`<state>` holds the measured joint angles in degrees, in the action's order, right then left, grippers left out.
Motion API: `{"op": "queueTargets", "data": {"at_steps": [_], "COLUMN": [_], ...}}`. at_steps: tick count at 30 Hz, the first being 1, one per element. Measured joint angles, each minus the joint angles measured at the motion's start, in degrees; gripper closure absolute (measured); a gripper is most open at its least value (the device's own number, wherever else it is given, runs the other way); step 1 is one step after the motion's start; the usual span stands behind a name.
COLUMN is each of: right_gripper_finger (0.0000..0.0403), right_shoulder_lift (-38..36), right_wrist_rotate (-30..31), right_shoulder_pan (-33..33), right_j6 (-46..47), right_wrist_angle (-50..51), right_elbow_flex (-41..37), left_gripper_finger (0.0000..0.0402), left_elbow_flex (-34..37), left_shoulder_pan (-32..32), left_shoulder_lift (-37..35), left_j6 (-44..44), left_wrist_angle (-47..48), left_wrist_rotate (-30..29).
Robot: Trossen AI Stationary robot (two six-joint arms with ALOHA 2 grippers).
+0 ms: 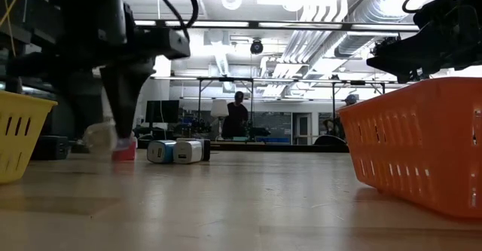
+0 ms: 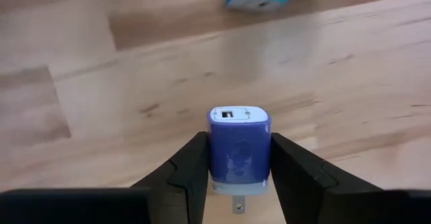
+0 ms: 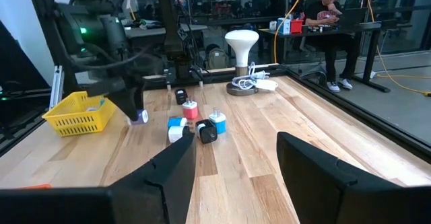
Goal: Pick & Place Office items
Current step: Put the violet charger adapter into the orange bin
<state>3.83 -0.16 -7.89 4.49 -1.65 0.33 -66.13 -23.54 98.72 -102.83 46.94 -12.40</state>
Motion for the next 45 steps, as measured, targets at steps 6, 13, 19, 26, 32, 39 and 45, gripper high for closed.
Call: {"op": "queueTargets", "data": {"at_steps": [6, 13, 19, 26, 32, 39, 45], "right_gripper_finger": [0.0208, 0.0208, 0.0208, 0.0208, 0.0208, 0.0208, 0.0208], "right_shoulder_lift": [0.01, 0.01, 0.01, 0.01, 0.01, 0.10, 0.10], "right_wrist_rotate": [0.00, 0.00, -0.01, 0.00, -0.02, -0.02, 0.01], "right_shoulder_pan": [-0.01, 0.00, 0.01, -0.01, 0.01, 0.01, 0.01], "right_j6": [0.00, 0.00, 0.00, 0.00, 0.00, 0.00, 0.00], "right_wrist_angle": [0.02, 0.06, 0.07, 0.09, 0.09, 0.01, -0.02], "right_elbow_flex": [0.01, 0.00, -0.01, -0.01, -0.01, 0.01, -0.01], "left_gripper_finger": [0.0272, 0.0272, 0.0272, 0.0272, 0.0272, 0.0272, 0.0272], "left_elbow_flex": [0.00, -0.02, -0.02, -0.02, -0.07, -0.21, -3.30], "left_shoulder_pan": [0.51, 2.92, 4.85, 6.13, 6.27, 6.63, 6.72], "left_shoulder_lift": [-1.46, -1.56, -1.52, -1.47, -0.12, 3.80, 6.66], "left_j6": [7.62, 19.95, 33.28, 47.06, 52.48, 56.15, 59.86], "left_wrist_angle": [-3.04, -11.93, -21.80, -30.03, -35.15, -45.75, -47.01], "left_wrist_rotate": [-5.41, -8.15, -8.78, -8.75, -8.61, -4.91, -4.34]}}
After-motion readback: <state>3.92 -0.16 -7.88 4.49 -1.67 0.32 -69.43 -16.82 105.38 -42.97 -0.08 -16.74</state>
